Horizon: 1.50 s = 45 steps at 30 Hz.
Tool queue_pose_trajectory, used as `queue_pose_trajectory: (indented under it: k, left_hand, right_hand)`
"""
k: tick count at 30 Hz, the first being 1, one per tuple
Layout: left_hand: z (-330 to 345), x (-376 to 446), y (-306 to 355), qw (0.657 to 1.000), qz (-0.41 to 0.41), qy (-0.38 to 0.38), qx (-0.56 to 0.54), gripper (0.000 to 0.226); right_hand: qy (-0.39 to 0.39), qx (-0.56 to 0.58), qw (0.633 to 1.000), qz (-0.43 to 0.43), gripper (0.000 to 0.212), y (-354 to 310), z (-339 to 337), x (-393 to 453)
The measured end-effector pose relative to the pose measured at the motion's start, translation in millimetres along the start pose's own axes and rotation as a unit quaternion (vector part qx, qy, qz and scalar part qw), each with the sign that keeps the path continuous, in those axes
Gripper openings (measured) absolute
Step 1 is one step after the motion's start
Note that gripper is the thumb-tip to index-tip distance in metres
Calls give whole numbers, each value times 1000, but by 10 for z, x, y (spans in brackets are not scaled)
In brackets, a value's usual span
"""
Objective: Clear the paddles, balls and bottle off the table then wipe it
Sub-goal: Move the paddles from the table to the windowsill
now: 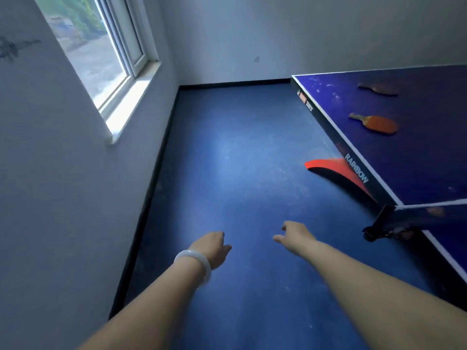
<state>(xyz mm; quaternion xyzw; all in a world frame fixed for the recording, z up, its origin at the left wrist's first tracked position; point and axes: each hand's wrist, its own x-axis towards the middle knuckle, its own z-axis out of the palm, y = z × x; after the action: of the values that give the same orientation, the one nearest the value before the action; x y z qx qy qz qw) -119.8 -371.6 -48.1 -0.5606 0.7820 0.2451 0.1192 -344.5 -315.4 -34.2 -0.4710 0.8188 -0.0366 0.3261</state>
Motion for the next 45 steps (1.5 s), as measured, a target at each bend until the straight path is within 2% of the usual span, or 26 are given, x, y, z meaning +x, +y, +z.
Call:
queue_pose_trajectory:
  k: [6, 11, 29, 37, 41, 45]
  left_hand:
    - [-431, 995, 388, 993, 106, -24, 53, 44]
    - [-683, 1845, 834, 985, 155, -38, 72, 44]
    - [-1720, 4509, 2372, 964, 230, -59, 124, 50]
    - [-2424, 5970, 2904, 935, 306, -63, 167, 51]
    - [-2685, 6555, 3201, 919, 339, -66, 192, 51]
    - [-2805, 6993, 3502, 903, 361, -77, 219, 52]
  right_hand:
    - [51, 62, 992, 93, 45, 160, -439, 578]
    - [72, 87, 984, 139, 47, 373, -821, 1229]
    - [96, 178, 955, 219, 51, 796, -2297, 3586]
    - [148, 229, 919, 285, 49, 619, -2972, 4638]
    - [186, 263, 895, 309, 26, 611, -3230, 5109]
    - [207, 272, 876, 341, 43, 662, -3460, 5469]
